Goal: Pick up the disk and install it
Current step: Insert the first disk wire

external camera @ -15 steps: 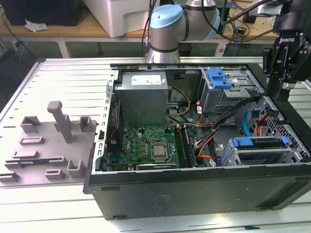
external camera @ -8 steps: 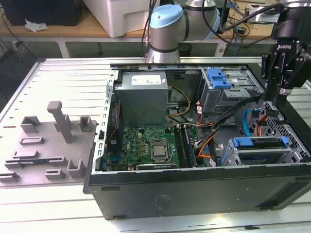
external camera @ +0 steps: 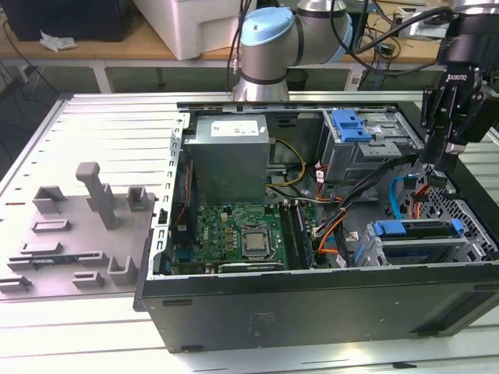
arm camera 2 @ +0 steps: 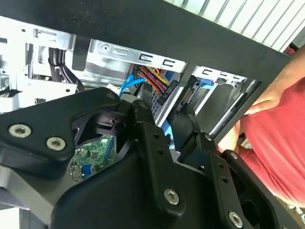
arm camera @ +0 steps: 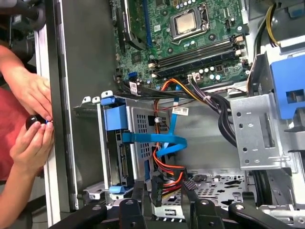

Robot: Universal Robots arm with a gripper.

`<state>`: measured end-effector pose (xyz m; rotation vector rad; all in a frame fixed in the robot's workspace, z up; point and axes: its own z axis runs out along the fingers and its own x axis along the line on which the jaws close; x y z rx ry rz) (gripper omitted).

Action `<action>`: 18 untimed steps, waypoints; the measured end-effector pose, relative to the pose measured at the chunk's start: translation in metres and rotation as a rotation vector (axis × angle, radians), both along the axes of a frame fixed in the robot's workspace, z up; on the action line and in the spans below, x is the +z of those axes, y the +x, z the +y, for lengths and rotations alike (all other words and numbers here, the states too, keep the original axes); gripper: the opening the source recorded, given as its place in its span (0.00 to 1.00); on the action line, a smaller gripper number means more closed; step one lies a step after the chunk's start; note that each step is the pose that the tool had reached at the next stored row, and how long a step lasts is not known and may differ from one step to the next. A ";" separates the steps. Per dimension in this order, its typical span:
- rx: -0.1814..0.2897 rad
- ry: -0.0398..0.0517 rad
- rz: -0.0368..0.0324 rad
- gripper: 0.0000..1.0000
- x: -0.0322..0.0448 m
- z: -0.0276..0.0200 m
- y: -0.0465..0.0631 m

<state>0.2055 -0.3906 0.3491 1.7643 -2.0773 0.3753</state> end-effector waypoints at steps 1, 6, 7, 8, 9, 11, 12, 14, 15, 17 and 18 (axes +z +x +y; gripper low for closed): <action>-0.007 -0.0039 0.0008 0.44 -0.0004 0.0000 0.001; -0.053 -0.0181 0.0032 0.44 -0.0033 -0.0001 0.005; -0.061 -0.0199 0.0047 0.44 -0.0040 -0.0001 0.005; -0.067 -0.0222 0.0074 0.44 -0.0045 0.0000 0.006; -0.070 -0.0273 0.0133 0.44 -0.0050 0.0000 0.008; -0.070 -0.0413 0.0245 0.44 -0.0054 0.0000 0.011; -0.071 -0.0589 0.0344 0.44 -0.0054 0.0004 0.013; -0.071 -0.0852 0.0450 0.44 -0.0057 0.0019 0.014; -0.071 -0.0952 0.0471 0.44 -0.0064 0.0029 0.015; -0.071 -0.0996 0.0474 0.44 -0.0099 0.0038 0.015; -0.071 -0.0996 0.0474 0.44 -0.0113 0.0040 0.015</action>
